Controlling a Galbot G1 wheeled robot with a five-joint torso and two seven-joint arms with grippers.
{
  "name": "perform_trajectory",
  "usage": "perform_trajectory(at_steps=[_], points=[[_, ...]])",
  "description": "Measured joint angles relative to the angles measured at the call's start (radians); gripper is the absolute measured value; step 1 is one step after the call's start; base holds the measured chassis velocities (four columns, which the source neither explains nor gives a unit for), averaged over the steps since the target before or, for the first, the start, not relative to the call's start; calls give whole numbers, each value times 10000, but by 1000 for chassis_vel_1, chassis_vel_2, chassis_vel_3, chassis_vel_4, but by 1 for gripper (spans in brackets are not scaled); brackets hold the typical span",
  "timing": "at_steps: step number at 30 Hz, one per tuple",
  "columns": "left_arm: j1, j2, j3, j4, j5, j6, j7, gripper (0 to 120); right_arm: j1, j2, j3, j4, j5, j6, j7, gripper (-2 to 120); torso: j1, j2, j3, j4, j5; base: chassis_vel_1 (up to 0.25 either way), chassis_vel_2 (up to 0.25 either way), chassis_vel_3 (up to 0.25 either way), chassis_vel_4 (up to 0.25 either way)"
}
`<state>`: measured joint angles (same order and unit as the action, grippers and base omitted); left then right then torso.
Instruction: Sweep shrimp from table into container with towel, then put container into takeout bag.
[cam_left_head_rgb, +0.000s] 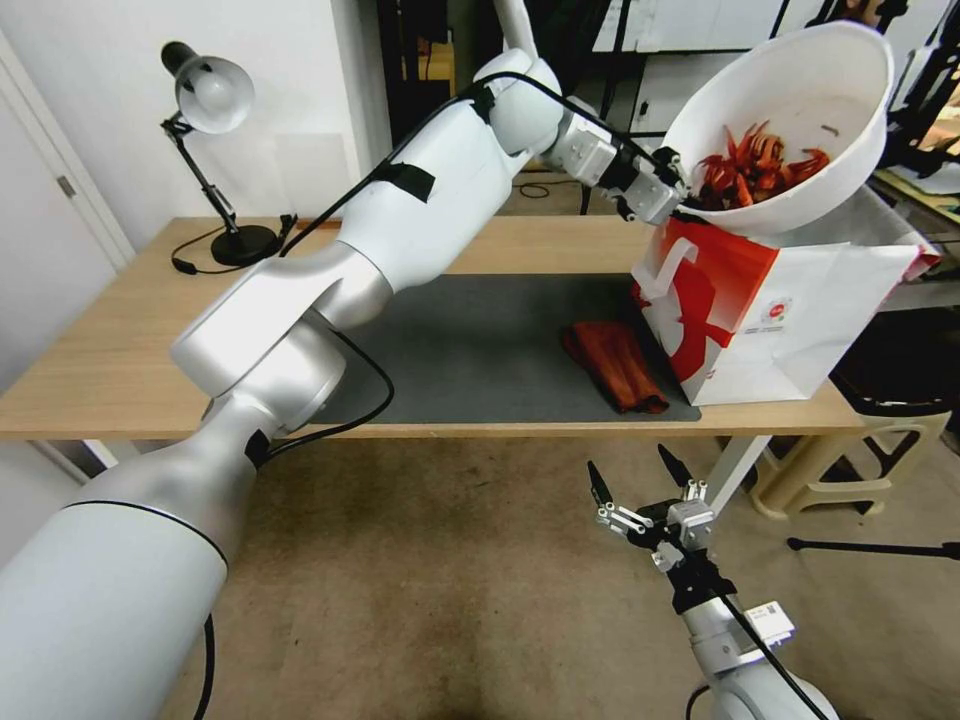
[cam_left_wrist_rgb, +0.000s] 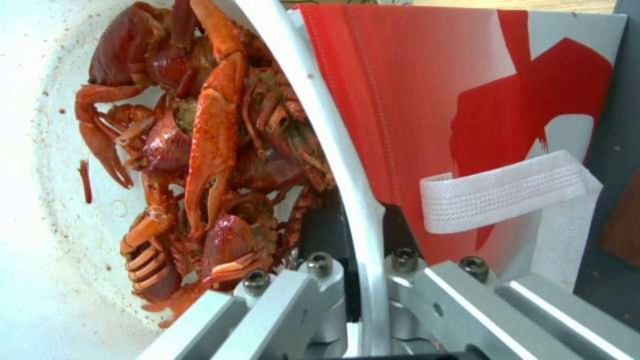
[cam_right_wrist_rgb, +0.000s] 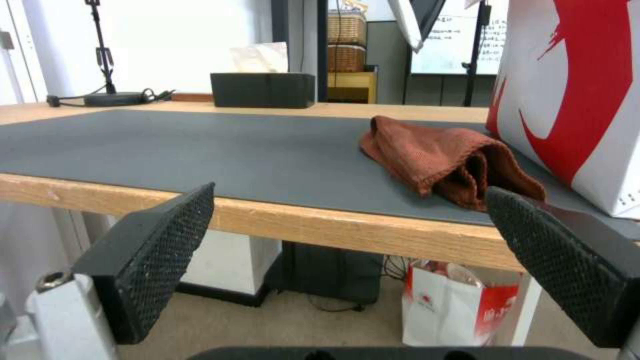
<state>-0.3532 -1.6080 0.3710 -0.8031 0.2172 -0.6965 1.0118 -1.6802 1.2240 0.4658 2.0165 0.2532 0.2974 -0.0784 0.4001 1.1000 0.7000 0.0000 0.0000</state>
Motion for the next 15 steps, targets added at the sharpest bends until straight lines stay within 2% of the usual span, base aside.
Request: perform_trajectory(at_steps=[6, 10, 15], points=[[-30, 0, 126, -29, -64, 52, -146, 3, -35, 10, 8, 18, 0, -2, 0, 100, 0, 0, 0, 0, 0, 0, 0, 0, 0], [-32, 0, 179, -70, -92, 105, -244, 18, -56, 27, 6, 31, 0, -6, 0, 100, 0, 0, -1, 0, 0, 0, 0, 0, 0], [-32, 0, 238, -77, -136, 116, -463, 29, -67, 52, -24, 32, -17, -6, 0, 100, 0, 0, -1, 0, 0, 0, 0, 0, 0]])
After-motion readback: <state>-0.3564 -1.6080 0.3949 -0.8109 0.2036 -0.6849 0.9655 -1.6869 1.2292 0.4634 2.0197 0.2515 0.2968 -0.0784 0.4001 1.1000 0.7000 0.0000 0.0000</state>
